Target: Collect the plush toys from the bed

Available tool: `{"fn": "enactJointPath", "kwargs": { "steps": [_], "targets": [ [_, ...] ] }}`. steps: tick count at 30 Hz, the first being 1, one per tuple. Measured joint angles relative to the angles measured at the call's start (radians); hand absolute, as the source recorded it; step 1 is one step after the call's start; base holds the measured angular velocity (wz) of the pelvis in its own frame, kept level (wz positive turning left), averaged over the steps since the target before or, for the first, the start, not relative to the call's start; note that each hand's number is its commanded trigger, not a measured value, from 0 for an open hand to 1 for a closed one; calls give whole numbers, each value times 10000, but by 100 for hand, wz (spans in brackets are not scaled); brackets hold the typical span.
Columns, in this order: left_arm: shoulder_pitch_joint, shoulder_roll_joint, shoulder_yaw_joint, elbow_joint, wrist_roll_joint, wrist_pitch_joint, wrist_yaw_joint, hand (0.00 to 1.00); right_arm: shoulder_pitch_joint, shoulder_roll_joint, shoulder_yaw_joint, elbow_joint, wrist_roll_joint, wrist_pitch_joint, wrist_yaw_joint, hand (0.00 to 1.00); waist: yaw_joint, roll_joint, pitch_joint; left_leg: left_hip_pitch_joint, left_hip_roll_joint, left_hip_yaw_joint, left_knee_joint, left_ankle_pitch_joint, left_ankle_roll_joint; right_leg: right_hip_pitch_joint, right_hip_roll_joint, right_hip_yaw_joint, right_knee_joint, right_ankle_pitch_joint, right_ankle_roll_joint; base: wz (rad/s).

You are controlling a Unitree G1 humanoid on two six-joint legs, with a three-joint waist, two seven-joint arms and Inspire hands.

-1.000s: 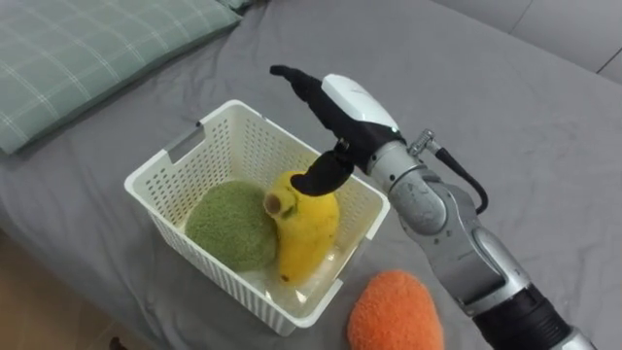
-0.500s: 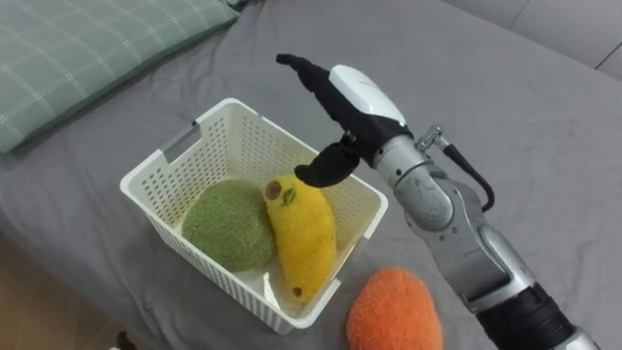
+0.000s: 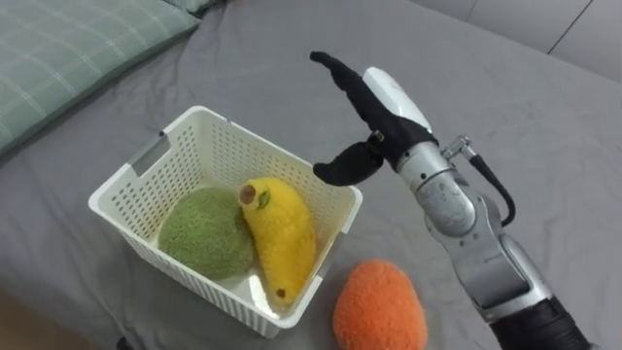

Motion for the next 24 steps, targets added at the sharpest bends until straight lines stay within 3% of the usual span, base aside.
{"fn": "enactJointPath", "kwargs": {
  "steps": [3,9,15,24],
  "targets": [
    [119,-14,119,-4,9,0,88,0,599,0,-264,0,253,-5,-1,0,-220,105,-76,19,2,16,8,1,1,11,-4,-2,-1,0,0,0],
    [213,-64,163,-4,8,-19,140,0,1506,-45,-956,1,643,-19,-155,0,-565,315,-137,65,32,134,1,0,-2,24,14,96,6,1,1,-4],
    [402,-80,334,-10,20,-20,158,0,1640,-43,-1339,366,1212,-66,-582,0,-920,422,-65,418,80,471,-161,-20,-1,202,68,463,21,5,-4,-17],
    [471,-143,313,150,-6,-71,655,0,2552,47,-1353,1263,1983,-205,-956,0,-1283,452,-77,342,80,533,-157,-39,15,114,62,497,21,23,18,-2]
  ]
}}
